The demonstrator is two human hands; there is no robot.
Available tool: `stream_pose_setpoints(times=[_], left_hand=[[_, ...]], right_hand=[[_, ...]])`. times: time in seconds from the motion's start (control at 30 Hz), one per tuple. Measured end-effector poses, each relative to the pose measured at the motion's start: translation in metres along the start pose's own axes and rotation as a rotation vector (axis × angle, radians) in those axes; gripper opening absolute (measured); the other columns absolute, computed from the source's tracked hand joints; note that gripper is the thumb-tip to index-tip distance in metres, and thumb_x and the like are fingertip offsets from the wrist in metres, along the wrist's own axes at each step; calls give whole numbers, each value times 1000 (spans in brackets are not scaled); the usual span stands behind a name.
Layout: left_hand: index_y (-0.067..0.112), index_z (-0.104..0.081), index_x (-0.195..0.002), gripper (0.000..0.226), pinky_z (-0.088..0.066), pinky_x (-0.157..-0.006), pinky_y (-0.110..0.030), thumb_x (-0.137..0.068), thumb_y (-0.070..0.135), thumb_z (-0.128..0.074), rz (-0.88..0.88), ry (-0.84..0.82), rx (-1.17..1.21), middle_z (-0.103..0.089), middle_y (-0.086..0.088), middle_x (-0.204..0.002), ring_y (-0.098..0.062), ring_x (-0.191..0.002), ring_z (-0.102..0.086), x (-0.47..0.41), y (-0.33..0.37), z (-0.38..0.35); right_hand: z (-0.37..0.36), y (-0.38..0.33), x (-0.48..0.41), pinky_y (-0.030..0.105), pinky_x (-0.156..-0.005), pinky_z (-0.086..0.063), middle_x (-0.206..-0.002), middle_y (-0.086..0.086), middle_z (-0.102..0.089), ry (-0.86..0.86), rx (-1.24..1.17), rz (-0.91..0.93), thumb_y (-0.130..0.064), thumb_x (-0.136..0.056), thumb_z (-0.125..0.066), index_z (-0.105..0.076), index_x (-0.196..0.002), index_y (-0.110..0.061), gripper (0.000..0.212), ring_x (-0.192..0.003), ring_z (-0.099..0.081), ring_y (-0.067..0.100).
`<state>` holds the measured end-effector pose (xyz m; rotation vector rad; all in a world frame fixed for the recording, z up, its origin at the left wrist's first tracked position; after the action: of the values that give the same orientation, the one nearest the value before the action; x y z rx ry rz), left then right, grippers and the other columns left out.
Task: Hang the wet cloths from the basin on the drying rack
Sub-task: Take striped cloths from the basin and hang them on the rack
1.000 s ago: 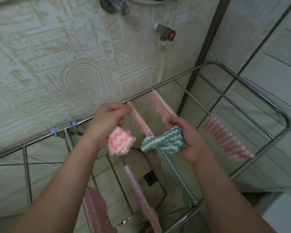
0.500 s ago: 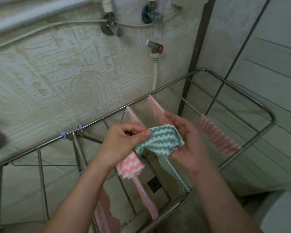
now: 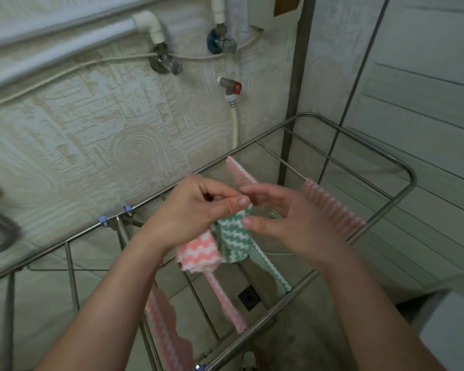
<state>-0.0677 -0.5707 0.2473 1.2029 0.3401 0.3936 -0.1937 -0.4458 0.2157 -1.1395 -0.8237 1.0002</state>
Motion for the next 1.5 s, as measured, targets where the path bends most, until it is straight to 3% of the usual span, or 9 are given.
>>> stream_pose_setpoints(times=[0.13, 0.3, 0.4, 0.7, 0.93, 1.07, 1.2, 1.37, 1.5], left_hand=[[15, -77, -81, 15, -51, -69, -31, -71, 26, -72, 11, 4, -10, -71, -21, -78, -29, -72, -63, 4, 2, 2], [14, -74, -72, 21, -44, -58, -27, -63, 32, -79, 89, -129, -261, -67, -13, -69, -16, -59, -57, 13, 0, 10], [22, -73, -71, 12, -36, -57, -9, -68, 33, -76, 40, 9, -507, -63, 8, -74, 6, -57, -52, 13, -7, 18], [17, -70, -74, 21, -33, -44, -16, -91, 23, -58, 7, 335, -233, -51, 5, -44, -2, -41, -41, -11, -28, 40], [18, -71, -82, 20, -34, -47, -24, -94, 22, -56, 41, 485, 48, -66, -4, -59, -20, -52, -42, -54, -37, 37], [9, -72, -91, 16, -40, -52, -23, -92, 17, -58, 74, 573, 234, -71, -1, -71, -11, -53, -49, -91, -39, 27], [3, -71, -93, 19, -43, -46, -14, -93, 17, -57, 163, 609, 402, -67, 1, -68, 1, -45, -52, -135, -50, 7], [4, -71, -95, 21, -40, -44, -14, -94, 19, -56, 255, 684, 405, -58, 12, -45, 1, -40, -50, -193, -83, -12], [2, -70, -87, 21, -26, -41, -17, -90, 20, -60, 366, 769, 253, -45, 8, -42, -4, -35, -34, -234, -120, -12]], right_hand=[[-4, 2, 6, 22, -61, -52, -80, 6, -59, 66, -91, -17, -14, -81, -74, -68, -89, -8, 11, -68, -58, 8], [8, -12, 10, 23, -52, -54, -81, 3, -65, 82, -57, 0, -11, -87, -65, -57, -78, -8, 12, -60, -63, 8], [18, -15, 6, 23, -49, -49, -65, 3, -56, 178, -32, 58, -13, -85, -67, -55, -72, -14, 18, -53, -53, 10], [49, -21, -13, 23, -60, -37, -76, -12, -56, 68, 815, 52, -31, -85, -68, -59, -80, -38, 13, -70, -53, 5], [52, 1, -36, 22, -55, -56, -94, 8, -72, 204, -510, -142, -17, -78, -66, -72, -93, -6, 19, -80, -68, 17], [56, 18, -56, 25, -61, -59, -104, 17, -68, 246, -686, -193, -6, -83, -63, -66, -99, 1, 17, -83, -69, 23], [71, 34, -80, 31, -70, -60, -107, 16, -61, 246, -310, -188, -11, -93, -58, -55, -100, -7, 8, -91, -68, 26], [92, 60, -122, 45, -65, -55, -77, 4, -44, 214, 139, -1, -27, -99, -45, -40, -87, -20, 15, -63, -50, 21], [99, 88, -151, 39, -65, -47, -70, 1, -41, 179, 194, -47, -40, -96, -43, -38, -87, -28, 15, -61, -47, 19]])
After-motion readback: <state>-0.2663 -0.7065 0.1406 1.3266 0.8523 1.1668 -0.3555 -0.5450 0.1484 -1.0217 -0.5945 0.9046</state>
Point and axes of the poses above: each hand's wrist, its own x-axis away from the middle knuckle, its own z-axis out of the back of the hand, y = z × x, the point moved 1 cm from there along -x, towards the middle knuckle
